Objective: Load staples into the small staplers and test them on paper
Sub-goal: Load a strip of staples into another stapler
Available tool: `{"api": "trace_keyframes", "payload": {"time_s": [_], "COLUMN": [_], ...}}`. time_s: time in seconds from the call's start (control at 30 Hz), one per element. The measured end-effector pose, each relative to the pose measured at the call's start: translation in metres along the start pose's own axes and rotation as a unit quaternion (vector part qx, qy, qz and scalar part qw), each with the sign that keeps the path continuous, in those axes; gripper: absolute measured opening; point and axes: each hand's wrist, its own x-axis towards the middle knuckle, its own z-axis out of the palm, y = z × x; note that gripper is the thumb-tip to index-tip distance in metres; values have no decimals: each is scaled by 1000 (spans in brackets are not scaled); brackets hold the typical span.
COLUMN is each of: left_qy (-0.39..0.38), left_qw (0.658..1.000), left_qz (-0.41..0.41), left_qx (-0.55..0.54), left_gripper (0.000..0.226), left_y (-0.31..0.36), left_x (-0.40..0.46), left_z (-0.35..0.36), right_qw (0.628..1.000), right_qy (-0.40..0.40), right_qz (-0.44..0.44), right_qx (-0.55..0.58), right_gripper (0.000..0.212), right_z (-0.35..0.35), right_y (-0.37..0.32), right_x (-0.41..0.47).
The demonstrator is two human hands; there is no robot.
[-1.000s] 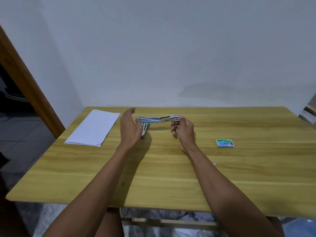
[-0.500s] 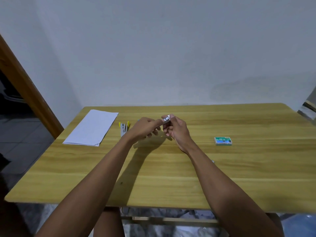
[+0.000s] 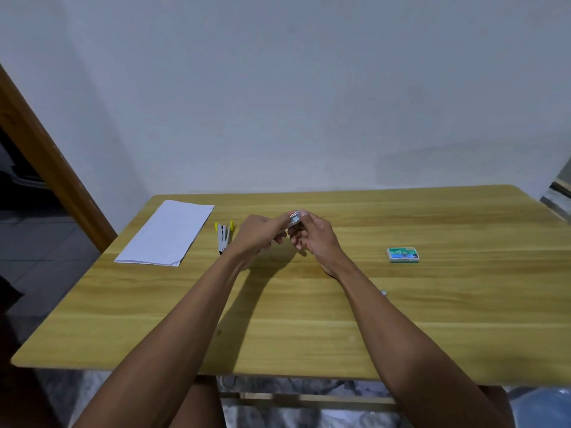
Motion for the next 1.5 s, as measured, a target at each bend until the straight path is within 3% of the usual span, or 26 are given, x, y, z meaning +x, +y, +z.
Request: {"api": "trace_keyframes", "payload": {"time_s": [0.1,0.17,0.27,0.33,0.37,0.43,0.53,0.57,0.63,0.7,0.77,0.8,0.87,1.0,1.1,1.3,1.5], "left_qy": [50,120,233,261,264,266,269,256,241,221,181,159,131,111,94,116,129], "left_qw": [995,968,846,756,729,711,714,729,807,916,970,980,989,993,995,992,990], "left_qz": [72,145,285,361,377,373,366,363,311,191,108,82,53,43,29,30,53], "left_qx": [47,165,386,479,507,534,533,521,440,276,122,84,47,3,-29,-32,-5], "left_gripper": [32,27,20,17,17,18,15,13,16,33,45,42,33,35,32,34,35], "left_y": [-5,-5,-5,-4,-3,-2,0,2,0,0,-1,-1,-2,-2,2,2,-2], "left_x": [3,5,12,17,20,27,27,25,24,21,20,19,20,21,18,19,18], "left_z": [0,0,-2,-2,-3,-7,-7,-6,-6,-10,-17,-18,-20,-17,-15,-13,-17], "right_qw": [999,992,946,902,889,878,880,884,897,944,987,983,957,924,895,782,807], "right_qy": [19,31,10,-2,-3,0,12,17,26,71,146,168,144,63,77,99,62], "right_qz": [16,48,112,153,167,190,213,216,211,155,29,-48,-154,-217,-240,-287,-287], "right_qx": [32,111,306,403,426,439,425,415,387,283,60,-52,-200,-308,-367,-545,-512], "right_gripper": [34,33,38,42,43,44,44,42,35,25,20,19,16,25,30,34,44], "right_z": [1,6,11,10,10,10,9,9,11,13,9,6,4,11,16,25,22], "right_y": [3,0,-9,-13,-14,-14,-15,-18,-23,-22,-18,-15,-13,-16,-15,-16,-29], "right_x": [4,5,5,5,6,8,9,8,8,11,14,13,7,-4,-3,-1,-5]}}
